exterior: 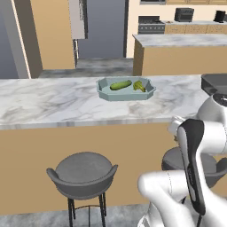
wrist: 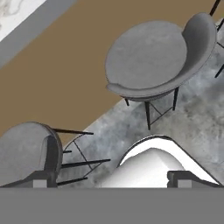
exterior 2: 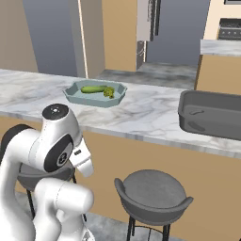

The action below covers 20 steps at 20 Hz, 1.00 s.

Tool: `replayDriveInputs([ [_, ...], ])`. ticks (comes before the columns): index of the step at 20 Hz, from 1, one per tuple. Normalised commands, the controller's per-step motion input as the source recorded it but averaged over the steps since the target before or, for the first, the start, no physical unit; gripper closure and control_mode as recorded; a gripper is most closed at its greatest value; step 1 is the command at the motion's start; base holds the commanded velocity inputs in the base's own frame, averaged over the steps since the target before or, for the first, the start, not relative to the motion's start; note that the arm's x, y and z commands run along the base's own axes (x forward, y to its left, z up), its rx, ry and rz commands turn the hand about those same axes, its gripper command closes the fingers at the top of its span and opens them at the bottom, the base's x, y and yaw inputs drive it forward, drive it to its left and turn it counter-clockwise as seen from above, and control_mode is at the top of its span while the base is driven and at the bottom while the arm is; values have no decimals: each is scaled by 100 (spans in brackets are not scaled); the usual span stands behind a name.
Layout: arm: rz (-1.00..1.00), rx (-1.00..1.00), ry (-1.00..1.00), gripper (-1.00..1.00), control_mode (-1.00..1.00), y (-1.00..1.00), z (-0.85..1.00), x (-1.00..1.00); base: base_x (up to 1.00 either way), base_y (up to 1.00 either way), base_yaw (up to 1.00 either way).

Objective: Place the cold items (broccoli and cucumber) from the fridge in one tupperware on the dining counter. Place the warm items (kebab skewer and hot dog) in the stove area in another tupperware.

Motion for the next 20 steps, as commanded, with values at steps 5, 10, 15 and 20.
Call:
replayDriveInputs([
  [5, 0, -1, -1, -100, 100, 0, -3, -10, -72, 0, -3],
  [10, 0, 0, 0, -100, 100, 0, 0, 0, -71, -16, -13],
  [15, 0, 0, 0, -100, 100, 0, 0, 0, -12, -95, -2],
  [20, 0, 0, 0, -100, 100, 0, 0, 0, 0, -100, 0],
])
